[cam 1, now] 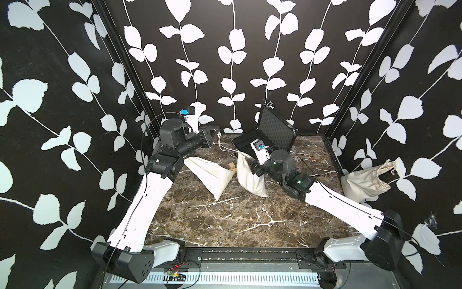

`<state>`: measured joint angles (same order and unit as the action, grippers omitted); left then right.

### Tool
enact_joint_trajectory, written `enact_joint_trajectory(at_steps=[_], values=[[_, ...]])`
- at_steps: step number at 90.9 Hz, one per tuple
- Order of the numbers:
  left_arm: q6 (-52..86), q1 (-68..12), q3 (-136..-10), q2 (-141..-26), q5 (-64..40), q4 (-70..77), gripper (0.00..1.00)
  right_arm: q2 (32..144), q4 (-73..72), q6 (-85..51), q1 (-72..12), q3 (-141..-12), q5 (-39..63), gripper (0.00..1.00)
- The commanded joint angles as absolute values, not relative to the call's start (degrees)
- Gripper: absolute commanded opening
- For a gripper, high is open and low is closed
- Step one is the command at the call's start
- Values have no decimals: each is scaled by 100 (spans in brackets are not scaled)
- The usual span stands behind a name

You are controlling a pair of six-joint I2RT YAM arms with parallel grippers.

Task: Close the soil bag
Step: Frap the soil bag at the center of the board.

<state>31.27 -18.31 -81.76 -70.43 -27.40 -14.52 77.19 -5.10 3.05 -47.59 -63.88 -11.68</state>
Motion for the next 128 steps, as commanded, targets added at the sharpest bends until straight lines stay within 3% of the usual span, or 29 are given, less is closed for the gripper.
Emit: enact_joint_trajectory(at_steps=[1,40,59,77,86,128], values=[[3207,-1912,-8389,-6938,-2720,-1101,0,7896,-1023,316,-5091,-6664,-1484,83],[3264,-1958,-8582,-6660,-2714,-1052,0,8690,-499,208,-5401,-7905,-391,83],[3302,-1977,-8594,-6642,-2741,-1027,0,9399,168,195,-5383,-8820,-248,65],[3192,-1972,-8699,-6541,-2480,-1177,0,9674,1023,-36,-5119,-9078,-793,25],[3087,-1929,-8907,-6477,-2241,-1370,0,9573,1549,-61,-4931,-8856,-1044,14],[3063,-1189,-9367,-6264,-1749,-1701,0,8361,2936,348,-4137,-7102,-2682,11]])
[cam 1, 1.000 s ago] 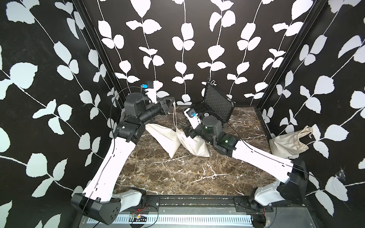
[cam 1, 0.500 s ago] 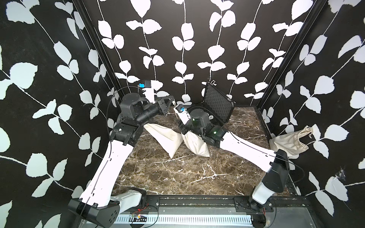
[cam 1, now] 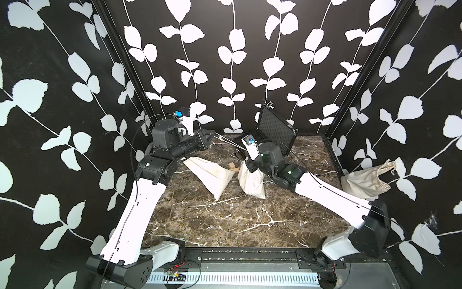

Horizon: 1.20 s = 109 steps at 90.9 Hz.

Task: Close the soil bag
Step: Frap the soil bag at the center of the board.

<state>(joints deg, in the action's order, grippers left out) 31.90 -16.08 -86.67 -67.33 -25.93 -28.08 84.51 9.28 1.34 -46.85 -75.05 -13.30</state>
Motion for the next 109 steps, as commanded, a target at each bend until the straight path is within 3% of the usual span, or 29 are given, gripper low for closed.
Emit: enact_joint_trajectory(at_steps=[1,17,54,87,109], values=[[3039,-1188,-9412,-6261,-1740,-1729,0,8337,2993,402,-4129,-7154,-2739,11],[2822,-1177,-9730,-6195,-1482,-2039,0,7906,3311,1108,-3945,-7474,-3371,14],[3135,-921,-8948,-6246,-1408,-1763,0,8088,2326,667,-3242,-5831,-2873,12],[3310,-155,-9226,-6321,-1713,-1819,0,7140,2551,1686,-3199,-6689,-2607,14],[3547,-8,-8584,-6253,-1812,-1625,0,7573,2159,1392,-3199,-6068,-2248,10]])
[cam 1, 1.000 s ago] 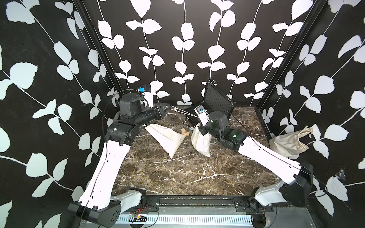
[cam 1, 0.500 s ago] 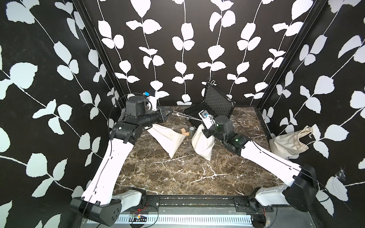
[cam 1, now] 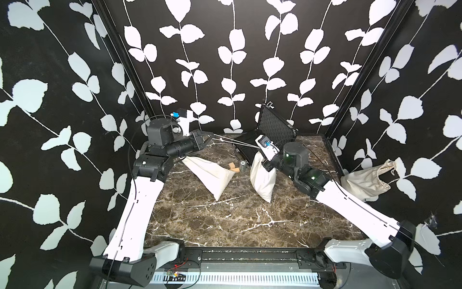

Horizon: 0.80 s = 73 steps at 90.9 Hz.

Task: Close the soil bag
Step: Frap the soil bag at the center of the board.

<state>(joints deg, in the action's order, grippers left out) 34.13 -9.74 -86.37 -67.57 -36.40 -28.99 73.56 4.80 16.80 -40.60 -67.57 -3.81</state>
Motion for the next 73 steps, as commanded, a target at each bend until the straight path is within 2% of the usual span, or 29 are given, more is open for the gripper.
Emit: enact_joint_trajectory(at_steps=[1,18,30,44,58,73], values=[[3558,9,-8533,-6247,-1820,-1612,0,7597,2126,1359,-3199,-6027,-2223,10],[3714,394,-7717,-6026,-1592,-1496,0,7969,1657,780,-3323,-5548,-1309,9],[3688,739,-7446,-5992,-1463,-1637,0,8252,1578,705,-3607,-6006,-870,12],[3423,907,-7138,-6051,-824,-1921,0,8311,1569,709,-3776,-6571,-372,24],[3265,940,-6728,-6218,-183,-1962,0,7881,1794,681,-3762,-6686,-164,46],[3148,947,-6338,-6585,356,-1766,0,7514,2116,506,-3666,-6383,-775,57]])
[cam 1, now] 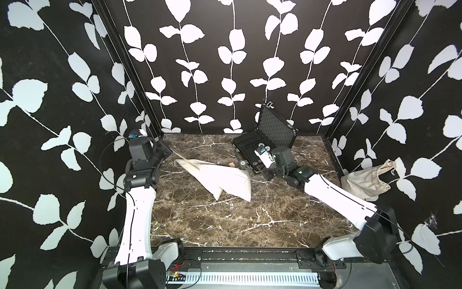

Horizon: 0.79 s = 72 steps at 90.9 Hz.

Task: Close the soil bag
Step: Frap the soil bag at the center of the board, then pick up the soil bag from the center of the board.

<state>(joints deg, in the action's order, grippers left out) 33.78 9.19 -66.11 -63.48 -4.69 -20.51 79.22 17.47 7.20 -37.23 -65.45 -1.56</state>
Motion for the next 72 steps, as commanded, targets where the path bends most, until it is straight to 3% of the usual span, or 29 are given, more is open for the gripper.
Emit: enact_joint_trajectory(at_steps=[1,14,30,36,46,56,72], values=[[3129,948,-6320,-6628,393,-1762,0,7501,2148,473,-3644,-6351,-889,58],[2793,945,-6121,-7028,1212,-1810,0,7234,2338,-38,-3163,-5789,-2312,73],[2599,857,-5879,-7054,1314,-1557,45,7095,2775,-506,-2448,-5318,-3870,91],[2415,436,-5814,-6929,1436,-1409,63,6995,2827,-673,-2198,-5195,-4324,99],[2009,-532,-5795,-6685,2047,-1377,84,6824,3025,-983,-1839,-5121,-5139,100],[1779,-1301,-5679,-6335,2248,-1207,93,6714,3332,-1179,-1534,-5192,-5770,100],[1614,-2272,-5540,-6099,1912,-803,96,6648,4082,-1065,-1190,-5888,-6733,100]])
